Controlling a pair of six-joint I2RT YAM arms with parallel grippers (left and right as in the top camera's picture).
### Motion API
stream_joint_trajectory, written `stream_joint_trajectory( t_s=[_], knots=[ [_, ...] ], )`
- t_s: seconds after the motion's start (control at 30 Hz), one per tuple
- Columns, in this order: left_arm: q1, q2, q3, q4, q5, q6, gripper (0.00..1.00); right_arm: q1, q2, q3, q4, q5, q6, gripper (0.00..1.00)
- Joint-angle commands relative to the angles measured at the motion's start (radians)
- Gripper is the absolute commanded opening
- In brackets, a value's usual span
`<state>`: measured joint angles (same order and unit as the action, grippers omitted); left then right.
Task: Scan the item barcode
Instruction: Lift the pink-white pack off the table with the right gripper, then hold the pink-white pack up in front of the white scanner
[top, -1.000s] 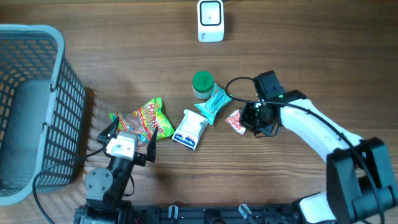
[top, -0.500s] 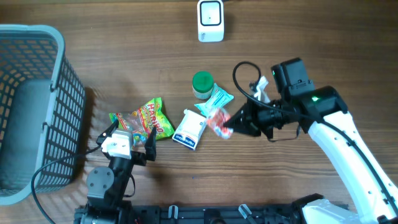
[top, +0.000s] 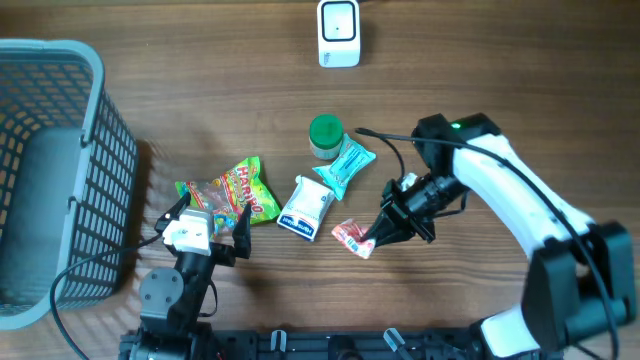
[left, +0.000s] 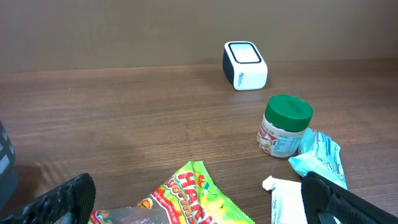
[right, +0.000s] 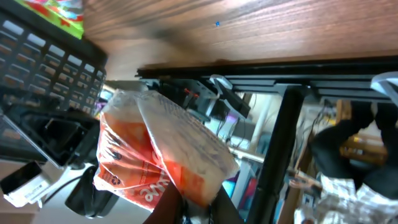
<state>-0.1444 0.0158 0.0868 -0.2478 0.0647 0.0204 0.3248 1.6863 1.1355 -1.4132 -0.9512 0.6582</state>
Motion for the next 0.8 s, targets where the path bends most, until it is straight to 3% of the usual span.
stream_joint_trajectory(
  t_s=[0.0,0.3,0.53,0.67,0.7,0.77],
  knots=[
    [-0.005,0.000,-0.010,0.000,-0.013,-0.010,1.00,0.000,0.051,0.001,-0.014,-0.033,-0.056,0.04],
    [-0.005,0.000,-0.010,0.000,-0.013,-0.010,1.00,0.000,0.048,0.036,-0.097,0.293,-0.056,0.04],
    [-0.005,0.000,-0.010,0.000,-0.013,-0.010,1.00,0.000,0.043,0.323,-0.079,0.564,-0.056,0.04],
    [-0.005,0.000,-0.010,0.000,-0.013,-0.010,1.00,0.003,0.043,0.431,0.324,0.739,-0.117,0.04],
    [-0.005,0.000,-0.010,0.000,-0.013,-0.010,1.00,0.003,0.044,0.424,0.537,0.772,-0.294,0.04],
    [-0.005,0.000,-0.010,0.000,-0.013,-0.010,1.00,0.003,0.050,0.413,0.801,0.775,-0.457,0.05]
  ],
)
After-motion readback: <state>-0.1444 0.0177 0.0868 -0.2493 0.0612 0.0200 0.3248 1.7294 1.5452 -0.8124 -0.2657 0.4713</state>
